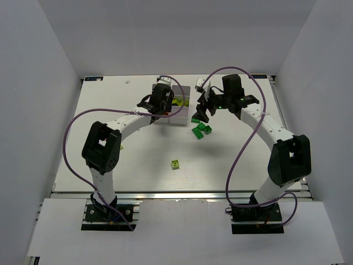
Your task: Sort the legos into containers by color
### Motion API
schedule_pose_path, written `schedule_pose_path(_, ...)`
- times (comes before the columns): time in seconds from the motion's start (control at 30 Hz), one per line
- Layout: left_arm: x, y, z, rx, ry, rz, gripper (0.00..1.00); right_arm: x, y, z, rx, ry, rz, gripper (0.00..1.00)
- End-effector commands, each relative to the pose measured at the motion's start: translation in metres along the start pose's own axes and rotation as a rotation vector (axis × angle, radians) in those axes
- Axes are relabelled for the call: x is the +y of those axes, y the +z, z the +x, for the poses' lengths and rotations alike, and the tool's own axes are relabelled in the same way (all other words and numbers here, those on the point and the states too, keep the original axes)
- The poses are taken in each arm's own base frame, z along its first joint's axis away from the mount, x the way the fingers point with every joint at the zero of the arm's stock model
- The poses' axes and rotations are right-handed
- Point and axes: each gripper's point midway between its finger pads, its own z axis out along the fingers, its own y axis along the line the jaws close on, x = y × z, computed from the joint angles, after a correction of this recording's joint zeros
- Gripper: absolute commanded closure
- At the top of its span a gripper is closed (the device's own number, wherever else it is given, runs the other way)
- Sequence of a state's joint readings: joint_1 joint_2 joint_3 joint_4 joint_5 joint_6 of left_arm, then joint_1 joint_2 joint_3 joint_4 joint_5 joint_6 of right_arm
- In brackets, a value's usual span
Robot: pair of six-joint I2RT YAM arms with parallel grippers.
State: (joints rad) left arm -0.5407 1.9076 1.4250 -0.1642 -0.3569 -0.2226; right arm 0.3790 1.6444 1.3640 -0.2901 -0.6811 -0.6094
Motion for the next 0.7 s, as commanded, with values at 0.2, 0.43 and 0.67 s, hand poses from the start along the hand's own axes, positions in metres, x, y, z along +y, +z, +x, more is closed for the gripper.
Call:
schedule_pose_path(0.2,-0.012,-0.017,-0.041,-0.09,-0.051,0.052,0.6,0.001,-0.011,-0.012,-0.026,-0.027,0.009,0.11)
schedule_pose_path(0.43,-0.015,-0.057,-0.085,-0.186,-0.137,0.118,0.96,-0.009,-0.01,0.0,0.015,0.018,0.065,0.12)
schedule_pose_path(0.67,0.027,-0.115,-0.082,-0.225,-0.288,0.081,0.62,-0.037,-0.003,0.047,0.188,0.162,0.207,0.17)
